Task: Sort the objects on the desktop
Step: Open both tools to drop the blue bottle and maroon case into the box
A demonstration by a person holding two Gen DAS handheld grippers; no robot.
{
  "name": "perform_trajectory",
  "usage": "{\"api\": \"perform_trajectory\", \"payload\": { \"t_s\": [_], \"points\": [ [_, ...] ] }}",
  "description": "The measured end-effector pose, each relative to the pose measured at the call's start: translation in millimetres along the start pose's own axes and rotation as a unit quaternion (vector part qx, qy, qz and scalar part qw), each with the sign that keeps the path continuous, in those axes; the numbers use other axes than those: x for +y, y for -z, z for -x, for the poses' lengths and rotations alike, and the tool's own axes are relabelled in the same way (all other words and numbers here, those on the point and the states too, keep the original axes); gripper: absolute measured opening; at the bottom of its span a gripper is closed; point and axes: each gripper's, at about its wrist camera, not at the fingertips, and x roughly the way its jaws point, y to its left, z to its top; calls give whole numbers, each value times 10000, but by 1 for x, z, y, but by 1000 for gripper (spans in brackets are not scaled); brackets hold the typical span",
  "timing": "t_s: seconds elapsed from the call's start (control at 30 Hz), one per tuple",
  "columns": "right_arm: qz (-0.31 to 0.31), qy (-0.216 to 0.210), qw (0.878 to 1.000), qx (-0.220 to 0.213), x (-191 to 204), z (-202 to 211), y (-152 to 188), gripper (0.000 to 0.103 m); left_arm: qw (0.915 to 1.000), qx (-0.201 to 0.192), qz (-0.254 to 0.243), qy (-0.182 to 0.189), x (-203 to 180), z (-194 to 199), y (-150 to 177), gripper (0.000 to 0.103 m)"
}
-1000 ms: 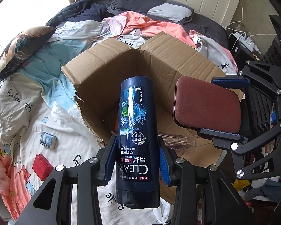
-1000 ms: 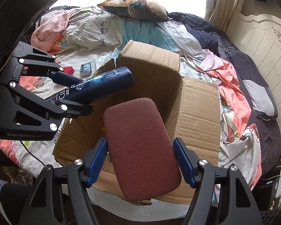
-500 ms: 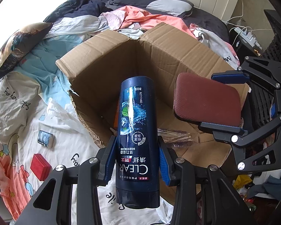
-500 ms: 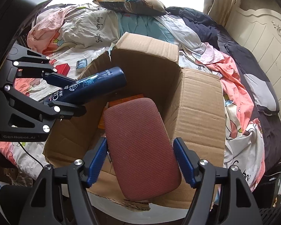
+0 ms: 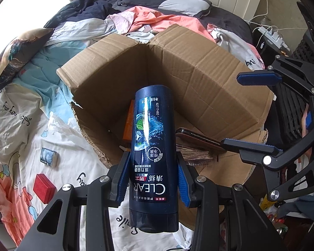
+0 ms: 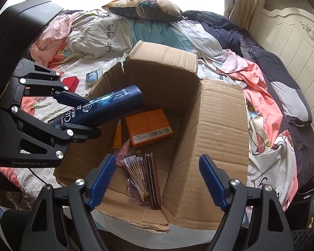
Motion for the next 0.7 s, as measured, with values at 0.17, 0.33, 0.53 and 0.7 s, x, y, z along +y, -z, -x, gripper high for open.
{"api": "perform_trajectory", "payload": {
  "t_s": [0.17, 0.33, 0.53, 0.7],
  "points": [
    [-17, 45, 10000, -1, -1, 0, 2, 79, 10000, 55, -49, -14, -4, -3, 0, 41],
    [-39, 79, 10000, -13, -3, 1, 1, 79, 9999, 20, -115, -54, -8, -3, 0, 53],
    [-51, 45, 10000, -39, -4, 1, 2, 79, 9998, -49, -133, -110, -8, -1, 1, 74],
    [-46, 50, 10000, -28, -4, -1, 2, 79, 9999, -14, -77, -123, -5, -2, 1, 76]
  ]
}}
